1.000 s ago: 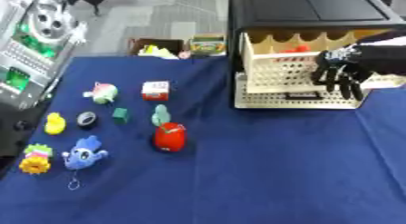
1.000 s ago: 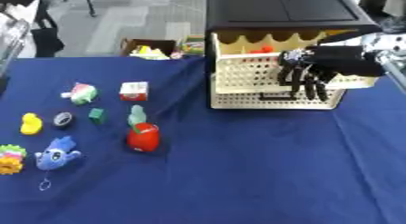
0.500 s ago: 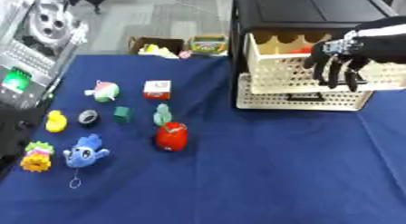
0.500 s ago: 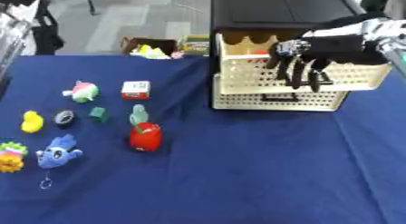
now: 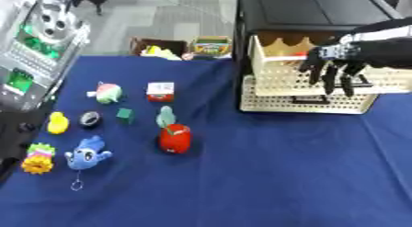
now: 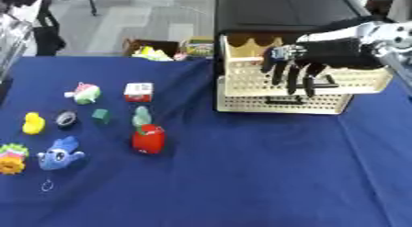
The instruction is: Pick up objects from table and place into drawer.
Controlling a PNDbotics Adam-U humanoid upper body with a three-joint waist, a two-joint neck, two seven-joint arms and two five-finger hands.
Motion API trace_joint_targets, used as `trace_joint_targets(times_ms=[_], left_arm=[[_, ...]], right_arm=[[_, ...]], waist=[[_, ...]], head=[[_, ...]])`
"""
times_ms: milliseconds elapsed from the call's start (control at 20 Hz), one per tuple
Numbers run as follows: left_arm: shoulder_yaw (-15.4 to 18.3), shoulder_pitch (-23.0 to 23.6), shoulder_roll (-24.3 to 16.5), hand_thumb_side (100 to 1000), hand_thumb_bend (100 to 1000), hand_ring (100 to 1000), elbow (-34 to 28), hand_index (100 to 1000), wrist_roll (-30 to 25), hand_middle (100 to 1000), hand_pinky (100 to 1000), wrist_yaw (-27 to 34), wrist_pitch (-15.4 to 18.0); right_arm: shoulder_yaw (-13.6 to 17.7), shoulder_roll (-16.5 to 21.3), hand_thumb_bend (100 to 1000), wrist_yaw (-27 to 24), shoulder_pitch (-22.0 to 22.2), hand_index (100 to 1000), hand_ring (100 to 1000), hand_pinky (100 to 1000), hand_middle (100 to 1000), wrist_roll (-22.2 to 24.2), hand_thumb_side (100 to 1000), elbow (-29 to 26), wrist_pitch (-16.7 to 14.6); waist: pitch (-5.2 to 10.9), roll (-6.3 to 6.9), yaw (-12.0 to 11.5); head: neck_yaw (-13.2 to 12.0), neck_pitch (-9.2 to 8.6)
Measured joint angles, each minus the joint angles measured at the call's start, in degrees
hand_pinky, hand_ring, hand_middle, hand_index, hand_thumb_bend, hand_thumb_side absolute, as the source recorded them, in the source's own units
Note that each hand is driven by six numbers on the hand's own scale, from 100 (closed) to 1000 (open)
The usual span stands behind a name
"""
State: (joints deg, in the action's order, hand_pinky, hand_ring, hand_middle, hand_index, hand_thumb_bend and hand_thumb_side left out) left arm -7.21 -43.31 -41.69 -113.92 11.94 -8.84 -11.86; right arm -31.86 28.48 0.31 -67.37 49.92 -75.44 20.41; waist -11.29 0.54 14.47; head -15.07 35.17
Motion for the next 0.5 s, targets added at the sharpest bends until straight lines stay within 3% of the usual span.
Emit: trace_joint_targets(times_ms=[500], left_arm=[[0.0,0.41,0.48,715,100,686,0.0,905,-0.27,673,408,0.19,-0.22]], right_arm=[[-1.78,-1.48,100,-1.7,-0.71,869,630,466,724,-1.55,959,1.53,1.55]], waist=[[-0.02,-0.02,-0.37]], head=[[0.15,-0.01]])
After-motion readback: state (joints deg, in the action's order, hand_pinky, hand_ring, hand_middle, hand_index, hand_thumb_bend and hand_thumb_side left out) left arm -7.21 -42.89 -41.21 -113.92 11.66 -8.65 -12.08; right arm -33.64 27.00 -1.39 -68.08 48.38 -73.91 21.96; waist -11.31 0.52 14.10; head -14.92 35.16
